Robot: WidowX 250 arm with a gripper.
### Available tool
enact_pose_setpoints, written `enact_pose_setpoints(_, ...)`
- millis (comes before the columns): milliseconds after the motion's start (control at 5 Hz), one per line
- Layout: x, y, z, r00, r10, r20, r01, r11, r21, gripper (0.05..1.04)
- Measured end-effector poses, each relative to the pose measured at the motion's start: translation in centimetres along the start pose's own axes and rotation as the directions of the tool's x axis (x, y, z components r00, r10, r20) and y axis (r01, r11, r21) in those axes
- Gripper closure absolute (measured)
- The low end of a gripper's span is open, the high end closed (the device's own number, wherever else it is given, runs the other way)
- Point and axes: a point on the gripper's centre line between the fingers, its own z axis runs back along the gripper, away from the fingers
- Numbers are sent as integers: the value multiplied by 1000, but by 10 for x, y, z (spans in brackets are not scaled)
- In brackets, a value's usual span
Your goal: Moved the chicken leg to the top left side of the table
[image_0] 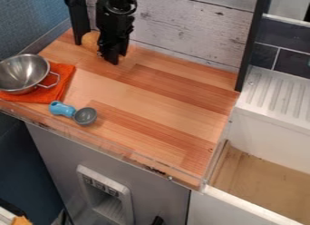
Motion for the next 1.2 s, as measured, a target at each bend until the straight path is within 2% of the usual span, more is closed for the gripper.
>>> enact_pose_setpoints(400,23,-16,-16,999,48,13,-48,999,23,778)
enact_pose_setpoints(600,27,-15,-15,998,67,14,-68,997,24,710)
enact_pose_setpoints(1000,20,-5,-20,997,73,-1,-72,996,46,124)
enact_pose_setpoints(1200,19,-5,-19,997,72,-4,-72,997,41,76)
